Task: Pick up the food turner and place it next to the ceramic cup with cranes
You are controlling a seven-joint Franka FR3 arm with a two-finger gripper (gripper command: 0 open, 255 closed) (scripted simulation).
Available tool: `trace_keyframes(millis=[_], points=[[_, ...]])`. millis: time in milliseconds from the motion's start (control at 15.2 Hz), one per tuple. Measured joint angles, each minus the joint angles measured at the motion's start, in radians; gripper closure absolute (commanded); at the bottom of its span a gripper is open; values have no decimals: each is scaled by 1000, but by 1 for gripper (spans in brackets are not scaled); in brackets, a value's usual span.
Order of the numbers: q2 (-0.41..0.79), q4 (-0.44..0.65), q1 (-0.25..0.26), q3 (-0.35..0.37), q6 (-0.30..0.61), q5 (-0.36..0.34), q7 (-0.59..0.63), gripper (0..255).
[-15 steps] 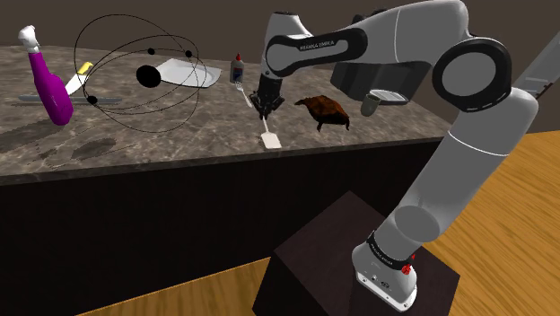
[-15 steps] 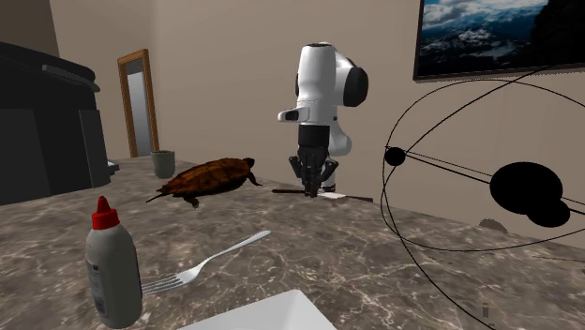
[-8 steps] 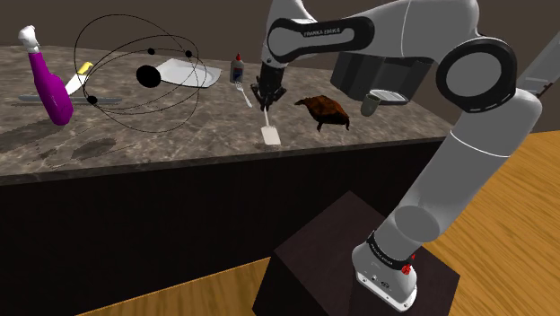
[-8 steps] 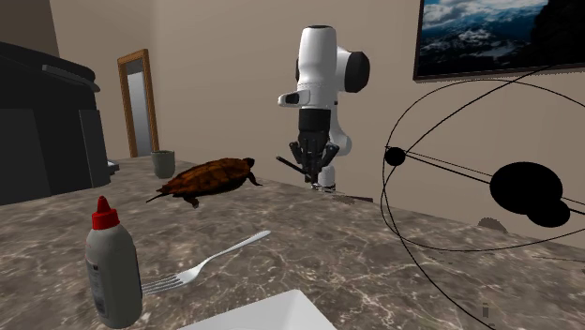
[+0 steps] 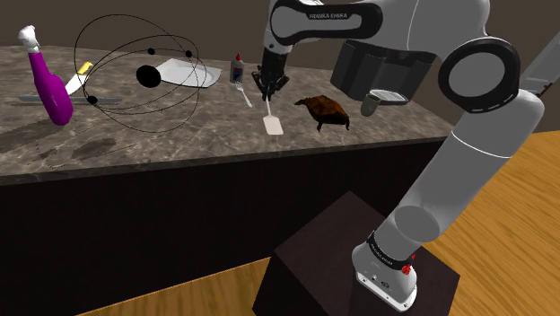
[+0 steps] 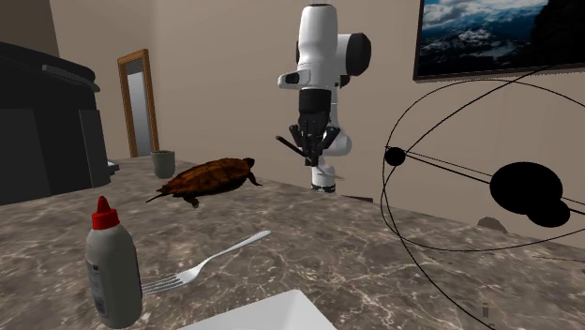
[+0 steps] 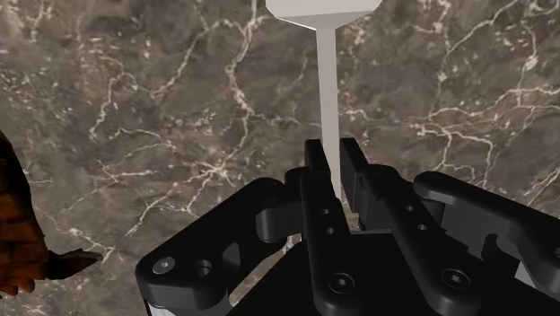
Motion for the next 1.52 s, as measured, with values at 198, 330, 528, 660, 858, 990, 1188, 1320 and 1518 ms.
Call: trace_keyframes(millis=[198, 330, 528, 660, 858, 990, 1188, 1320, 1518], points=[[2, 42, -1, -1, -40, 0, -3, 255], [3, 70, 0, 0, -66, 0, -3, 255], [2, 111, 1, 0, -109, 1, -4, 255], [4, 141, 1, 1, -137, 1, -3, 255], [-16, 131, -14, -12, -146, 6, -32, 255], [-53, 92, -35, -31, -142, 13, -72, 255], [-102, 33, -68, -64, -131, 21, -139, 255], [-129, 4, -89, -87, -128, 25, -183, 255], [-176, -62, -120, -125, -108, 28, -252, 255]])
